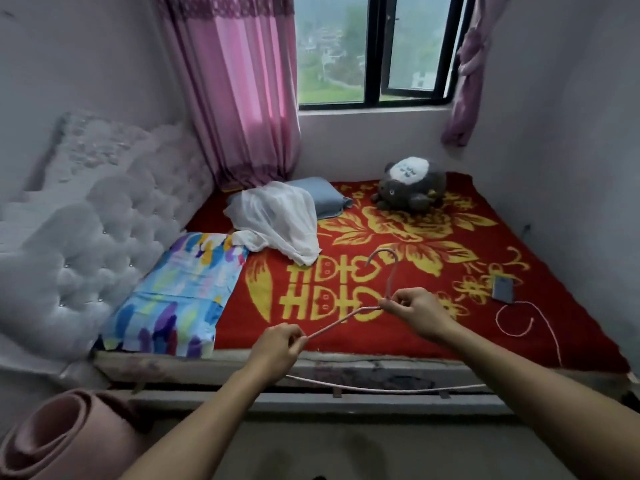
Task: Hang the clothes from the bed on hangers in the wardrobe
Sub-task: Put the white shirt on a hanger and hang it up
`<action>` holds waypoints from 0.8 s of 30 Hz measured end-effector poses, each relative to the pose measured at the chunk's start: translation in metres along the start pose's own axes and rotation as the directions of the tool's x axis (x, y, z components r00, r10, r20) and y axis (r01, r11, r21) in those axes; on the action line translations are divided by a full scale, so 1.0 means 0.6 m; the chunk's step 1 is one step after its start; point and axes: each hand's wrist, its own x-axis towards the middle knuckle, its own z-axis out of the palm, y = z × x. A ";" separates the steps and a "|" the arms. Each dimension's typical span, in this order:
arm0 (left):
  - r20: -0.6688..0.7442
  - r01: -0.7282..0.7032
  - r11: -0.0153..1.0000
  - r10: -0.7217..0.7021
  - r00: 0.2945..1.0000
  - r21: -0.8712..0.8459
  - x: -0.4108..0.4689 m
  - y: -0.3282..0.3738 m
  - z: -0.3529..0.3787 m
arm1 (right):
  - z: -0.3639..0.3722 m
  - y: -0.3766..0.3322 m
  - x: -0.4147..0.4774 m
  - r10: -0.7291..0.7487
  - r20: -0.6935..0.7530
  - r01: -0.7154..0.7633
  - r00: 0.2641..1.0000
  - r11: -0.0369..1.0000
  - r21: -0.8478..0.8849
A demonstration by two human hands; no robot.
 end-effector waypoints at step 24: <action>0.380 0.218 0.958 -0.275 0.883 0.188 0.799 -0.144 0.208 | 0.058 0.451 0.829 0.718 -0.149 -0.541 0.680 0.628 0.559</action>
